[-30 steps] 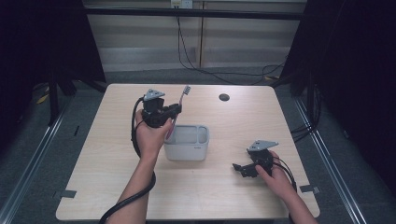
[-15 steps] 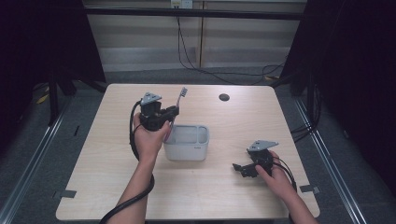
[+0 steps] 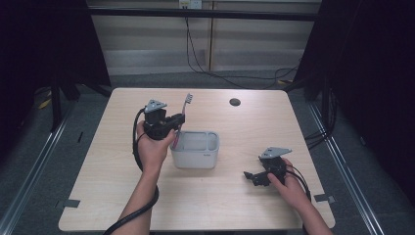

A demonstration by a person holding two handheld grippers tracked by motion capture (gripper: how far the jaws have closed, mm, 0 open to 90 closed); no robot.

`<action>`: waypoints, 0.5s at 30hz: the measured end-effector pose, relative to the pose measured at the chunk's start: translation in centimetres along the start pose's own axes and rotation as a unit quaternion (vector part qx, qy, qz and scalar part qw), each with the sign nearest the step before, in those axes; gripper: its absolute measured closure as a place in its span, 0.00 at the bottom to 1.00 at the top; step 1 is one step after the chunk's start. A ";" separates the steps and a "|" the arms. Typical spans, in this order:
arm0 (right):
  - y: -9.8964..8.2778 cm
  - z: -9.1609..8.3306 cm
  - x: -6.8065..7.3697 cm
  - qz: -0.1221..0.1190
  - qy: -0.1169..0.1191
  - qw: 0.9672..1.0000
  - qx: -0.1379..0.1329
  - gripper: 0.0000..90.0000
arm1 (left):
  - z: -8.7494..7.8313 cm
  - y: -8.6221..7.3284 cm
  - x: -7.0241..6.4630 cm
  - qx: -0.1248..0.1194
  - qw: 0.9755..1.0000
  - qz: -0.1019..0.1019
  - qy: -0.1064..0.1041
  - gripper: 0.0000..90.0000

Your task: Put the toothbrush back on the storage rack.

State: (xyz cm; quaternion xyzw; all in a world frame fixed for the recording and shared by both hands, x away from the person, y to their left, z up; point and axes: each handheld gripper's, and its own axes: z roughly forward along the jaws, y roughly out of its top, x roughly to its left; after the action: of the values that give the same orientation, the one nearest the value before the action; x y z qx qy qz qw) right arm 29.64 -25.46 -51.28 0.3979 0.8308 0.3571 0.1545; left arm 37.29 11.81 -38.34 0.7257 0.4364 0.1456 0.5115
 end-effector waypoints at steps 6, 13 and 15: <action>0.0 0.0 0.0 -0.001 0.000 1.000 0.000 0.10 | -0.4 -0.1 0.1 0.006 1.000 0.003 0.003 0.89; 0.0 0.0 0.0 -0.001 0.000 1.000 0.000 0.10 | -0.9 -0.2 0.1 0.017 1.000 0.011 0.005 0.95; 0.0 0.0 0.0 -0.001 0.000 1.000 0.000 0.10 | -1.0 -0.3 0.2 0.020 1.000 0.010 0.006 0.95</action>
State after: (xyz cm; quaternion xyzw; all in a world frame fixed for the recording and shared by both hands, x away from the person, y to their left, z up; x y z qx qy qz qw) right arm 29.65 -25.46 -51.28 0.3972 0.8311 0.3571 0.1552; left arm 36.62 12.63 -38.20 0.7391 0.4352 0.1460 0.4930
